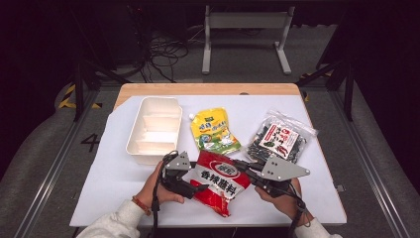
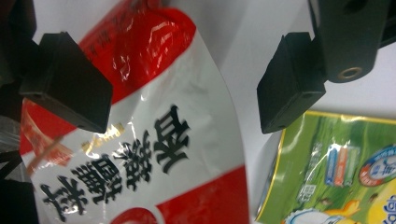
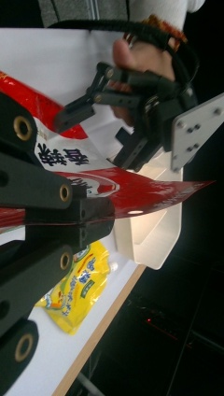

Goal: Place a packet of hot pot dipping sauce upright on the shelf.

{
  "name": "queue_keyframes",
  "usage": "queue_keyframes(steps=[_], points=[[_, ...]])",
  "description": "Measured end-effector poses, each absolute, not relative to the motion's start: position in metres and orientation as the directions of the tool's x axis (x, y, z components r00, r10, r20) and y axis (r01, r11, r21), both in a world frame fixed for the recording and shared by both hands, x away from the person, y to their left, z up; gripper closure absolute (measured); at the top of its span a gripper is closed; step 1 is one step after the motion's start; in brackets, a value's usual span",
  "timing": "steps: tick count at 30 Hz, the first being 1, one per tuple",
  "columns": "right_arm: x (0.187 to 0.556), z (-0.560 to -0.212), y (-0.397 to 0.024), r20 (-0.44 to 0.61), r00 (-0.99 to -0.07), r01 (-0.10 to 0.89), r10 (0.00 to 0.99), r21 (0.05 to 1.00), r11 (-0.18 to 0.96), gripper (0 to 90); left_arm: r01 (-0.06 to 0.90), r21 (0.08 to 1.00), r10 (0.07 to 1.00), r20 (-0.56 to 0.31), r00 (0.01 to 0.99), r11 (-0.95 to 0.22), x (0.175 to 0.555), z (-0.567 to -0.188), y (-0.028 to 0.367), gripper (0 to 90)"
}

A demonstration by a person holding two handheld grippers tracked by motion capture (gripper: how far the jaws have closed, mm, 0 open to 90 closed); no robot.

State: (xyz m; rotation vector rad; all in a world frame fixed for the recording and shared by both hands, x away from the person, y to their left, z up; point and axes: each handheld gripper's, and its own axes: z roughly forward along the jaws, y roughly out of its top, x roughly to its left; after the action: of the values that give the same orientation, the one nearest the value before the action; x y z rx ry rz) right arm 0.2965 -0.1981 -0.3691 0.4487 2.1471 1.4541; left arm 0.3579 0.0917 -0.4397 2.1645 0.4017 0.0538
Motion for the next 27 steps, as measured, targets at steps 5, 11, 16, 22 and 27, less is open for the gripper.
queue_keyframes(steps=[5, 11, 16, 22, 27], points=[[0.293, -0.367, -0.197, -0.229, -0.822, -0.024, 0.521, 0.929, 0.37, 90.0, 0.254, 0.805, 0.269, -0.122, 0.955, -0.536, 0.36, -0.44, 0.086, 30.8], [0.294, -0.37, -0.196, -0.226, -0.818, -0.014, 0.529, 0.927, 0.374, 90.0, 0.248, 0.826, 0.233, -0.146, 0.961, -0.506, 0.365, -0.44, 0.086, 66.6], [0.295, -0.373, -0.195, -0.213, -0.815, 0.003, 0.539, 0.929, 0.371, 90.0, 0.197, 0.825, 0.202, -0.103, 0.974, -0.53, 0.359, -0.44, 0.081, 89.6], [0.292, -0.37, -0.206, -0.2, -0.787, 0.018, 0.584, 0.938, 0.345, 63.2, 0.213, 0.847, 0.217, -0.119, 0.969, -0.486, 0.353, -0.436, 0.092, 89.9], [0.284, -0.366, -0.226, -0.14, -0.757, 0.078, 0.639, 0.951, 0.3, 40.6, 0.244, 0.862, 0.21, -0.165, 0.964, -0.444, 0.346, -0.434, 0.102, 89.9]])
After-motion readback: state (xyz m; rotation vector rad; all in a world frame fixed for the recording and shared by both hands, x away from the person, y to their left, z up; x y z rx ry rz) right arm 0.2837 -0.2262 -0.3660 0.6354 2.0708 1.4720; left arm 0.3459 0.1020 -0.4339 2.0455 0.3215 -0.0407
